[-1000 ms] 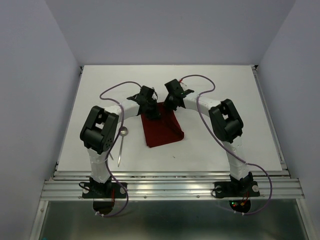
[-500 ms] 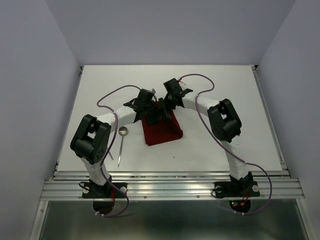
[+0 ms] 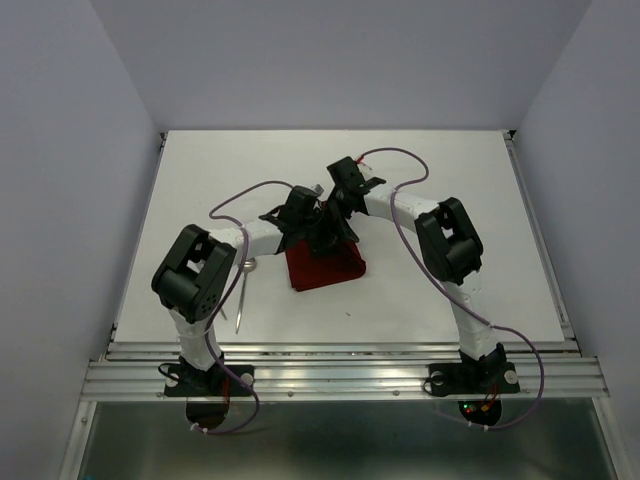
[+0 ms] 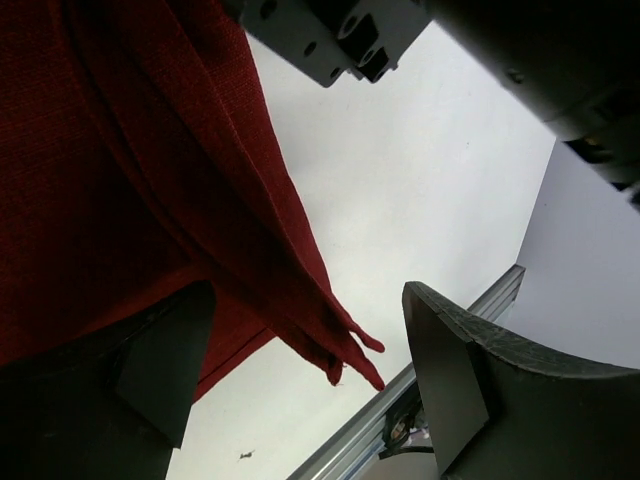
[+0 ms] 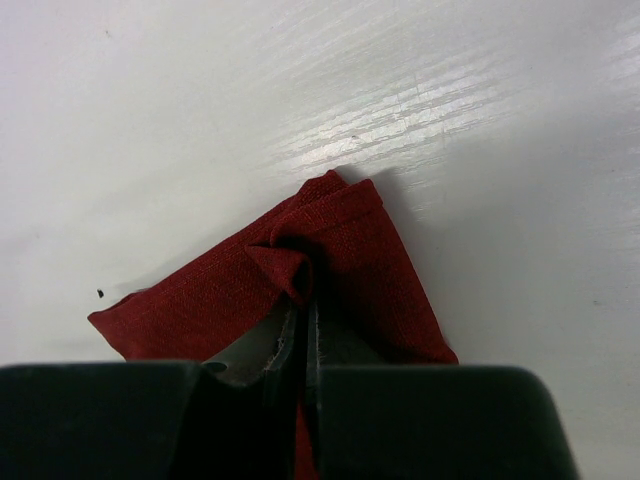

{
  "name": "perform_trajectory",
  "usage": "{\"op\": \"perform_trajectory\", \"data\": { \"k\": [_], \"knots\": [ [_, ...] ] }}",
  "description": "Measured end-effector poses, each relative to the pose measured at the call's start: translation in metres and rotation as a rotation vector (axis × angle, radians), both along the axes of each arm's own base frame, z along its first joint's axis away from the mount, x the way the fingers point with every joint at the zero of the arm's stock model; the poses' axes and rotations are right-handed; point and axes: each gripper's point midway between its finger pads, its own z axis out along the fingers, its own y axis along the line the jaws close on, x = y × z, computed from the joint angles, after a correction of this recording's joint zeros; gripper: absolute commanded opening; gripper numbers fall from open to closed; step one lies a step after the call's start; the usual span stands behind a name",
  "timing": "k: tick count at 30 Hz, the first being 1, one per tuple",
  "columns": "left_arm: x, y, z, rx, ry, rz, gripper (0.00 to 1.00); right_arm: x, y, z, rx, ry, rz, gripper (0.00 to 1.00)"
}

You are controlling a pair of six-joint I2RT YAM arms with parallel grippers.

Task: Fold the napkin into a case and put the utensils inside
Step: Fold the lower triangle-folded napkin at the center of the board.

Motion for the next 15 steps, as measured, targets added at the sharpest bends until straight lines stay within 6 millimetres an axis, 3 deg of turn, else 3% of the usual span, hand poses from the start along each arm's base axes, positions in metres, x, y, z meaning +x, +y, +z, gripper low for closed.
{"op": "perform_trajectory", "data": {
  "k": [5,15],
  "knots": [
    [-0.005,-0.008,-0.009,-0.008,0.031,-0.004,0.77,0.0,0.0,0.0,-0.001,-0.001,-0.001,0.01],
    [-0.005,-0.014,-0.012,-0.021,0.034,-0.006,0.22,0.001,-0.001,0.0,-0.006,-0.004,-0.004,0.01]
  ]
}}
